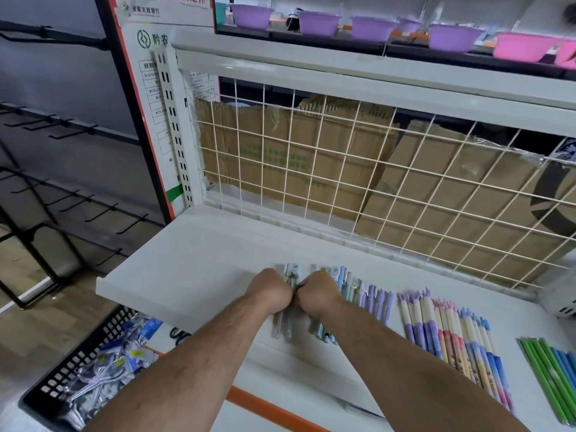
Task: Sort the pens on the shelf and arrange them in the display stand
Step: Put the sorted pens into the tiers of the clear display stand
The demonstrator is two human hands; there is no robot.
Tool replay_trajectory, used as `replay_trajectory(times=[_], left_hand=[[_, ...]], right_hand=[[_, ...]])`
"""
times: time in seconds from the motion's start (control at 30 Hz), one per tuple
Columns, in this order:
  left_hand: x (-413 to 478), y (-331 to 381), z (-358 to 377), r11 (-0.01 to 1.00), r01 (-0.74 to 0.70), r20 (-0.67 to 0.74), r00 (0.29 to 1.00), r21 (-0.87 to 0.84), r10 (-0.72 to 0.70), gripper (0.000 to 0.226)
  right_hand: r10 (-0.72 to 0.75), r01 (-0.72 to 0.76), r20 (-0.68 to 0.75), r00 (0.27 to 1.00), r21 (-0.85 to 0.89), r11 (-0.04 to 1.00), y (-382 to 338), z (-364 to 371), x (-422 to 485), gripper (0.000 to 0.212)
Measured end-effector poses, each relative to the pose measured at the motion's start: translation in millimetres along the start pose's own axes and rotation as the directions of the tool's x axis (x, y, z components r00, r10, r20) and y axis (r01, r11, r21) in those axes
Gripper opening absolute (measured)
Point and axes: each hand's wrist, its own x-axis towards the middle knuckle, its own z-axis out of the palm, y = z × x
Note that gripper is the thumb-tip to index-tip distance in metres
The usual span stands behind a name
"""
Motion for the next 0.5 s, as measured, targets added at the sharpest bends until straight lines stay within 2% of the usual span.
replay_trajectory(times=[0.1, 0.23, 0.4, 0.5], left_hand=[[-4, 2, 0, 1.0, 0.001, 0.002, 1.0, -0.003, -0.001, 0.02], [-4, 4, 3, 1.0, 0.014, 0.004, 1.0, -0.012, -0.014, 0.026], [-12, 8, 10, 0.987, -0.033, -0.043, 0.998, 0.156, 0.04, 0.017], [-16, 10, 14, 0.973, -0.075, -0.063, 0.994, 0.217, 0.09, 0.004]], right_hand=[[0.005, -0.007, 0.033, 0.999, 0.049, 0.999, 2, 0, -4, 0.023], [-0.001, 0.002, -0.002, 1.0, 0.039, 0.999, 0, -4, -10, 0.017], [-0.002, 0.001, -0.02, 1.0, -0.067, 0.998, 2, -10, -24, 0.033], [-0.022, 0.016, -0.085, 0.996, -0.074, 0.997, 7, -12, -29, 0.019]])
